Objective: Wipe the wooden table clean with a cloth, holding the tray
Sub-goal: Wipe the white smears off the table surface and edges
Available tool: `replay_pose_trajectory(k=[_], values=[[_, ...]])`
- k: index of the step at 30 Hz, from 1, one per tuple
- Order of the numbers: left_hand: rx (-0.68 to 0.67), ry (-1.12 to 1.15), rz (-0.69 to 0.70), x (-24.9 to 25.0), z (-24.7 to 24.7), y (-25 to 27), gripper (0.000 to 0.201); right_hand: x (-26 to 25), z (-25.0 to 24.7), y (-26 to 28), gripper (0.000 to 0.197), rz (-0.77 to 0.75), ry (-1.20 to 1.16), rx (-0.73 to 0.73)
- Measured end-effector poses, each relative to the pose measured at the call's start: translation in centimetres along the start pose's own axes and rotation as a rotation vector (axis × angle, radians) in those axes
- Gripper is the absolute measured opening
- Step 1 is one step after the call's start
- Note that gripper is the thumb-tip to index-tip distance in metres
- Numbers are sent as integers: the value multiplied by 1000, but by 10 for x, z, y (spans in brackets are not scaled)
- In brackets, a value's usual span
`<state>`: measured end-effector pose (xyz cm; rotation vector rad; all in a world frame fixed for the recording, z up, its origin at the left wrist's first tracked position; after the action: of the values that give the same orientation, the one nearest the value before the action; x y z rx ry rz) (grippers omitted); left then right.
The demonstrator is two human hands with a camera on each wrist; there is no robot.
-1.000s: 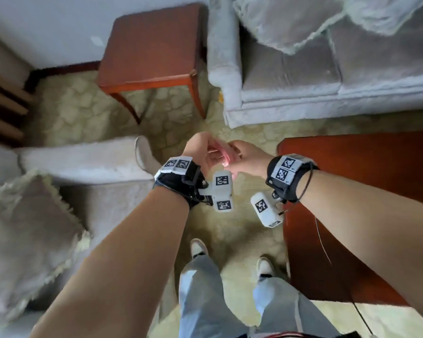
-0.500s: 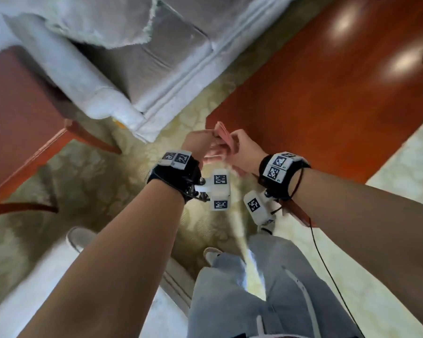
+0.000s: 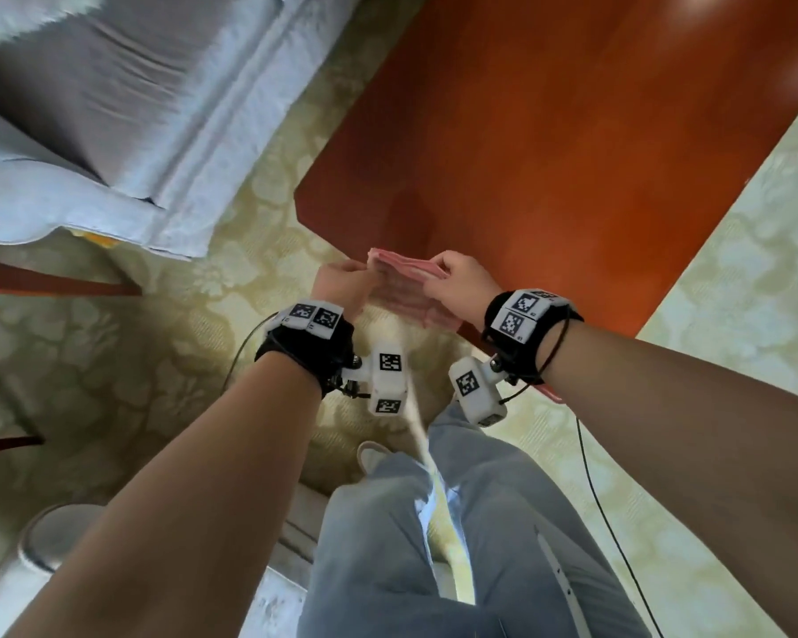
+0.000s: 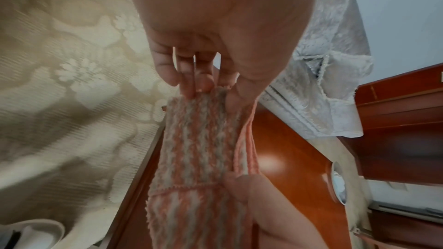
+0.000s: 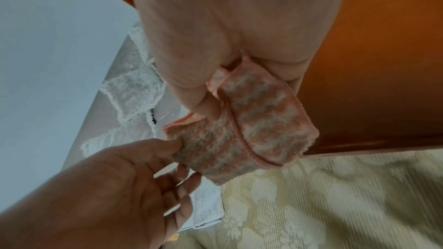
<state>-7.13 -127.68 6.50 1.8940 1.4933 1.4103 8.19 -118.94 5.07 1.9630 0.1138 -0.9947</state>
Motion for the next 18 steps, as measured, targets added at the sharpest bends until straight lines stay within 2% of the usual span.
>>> replay_pose_trajectory(k=[5,11,15,18], values=[[14,-74,3,-15,14,-44,16,32,9,-35,37,55,-135,-7],[-82,-203,137,-25,36,-100,10,62,23,-79,18,40,-176,169],[-163,-339,264,-32,51,-139,22,82,35,-97,18,57,-188,273],[-161,-393,391,-36,53,-159,13,92,44,-108,20,48,-219,335]])
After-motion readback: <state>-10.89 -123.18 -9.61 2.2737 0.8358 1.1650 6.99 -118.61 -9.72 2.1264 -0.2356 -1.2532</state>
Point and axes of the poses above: each hand's wrist, its own y-axis away from the middle knuckle, its own z-axis out of the palm, x = y × z, the point moved 5 cm from there along -y, towards the middle knuckle, and after that the axes turned 5 degrees about -y, right-handed, at the moved point
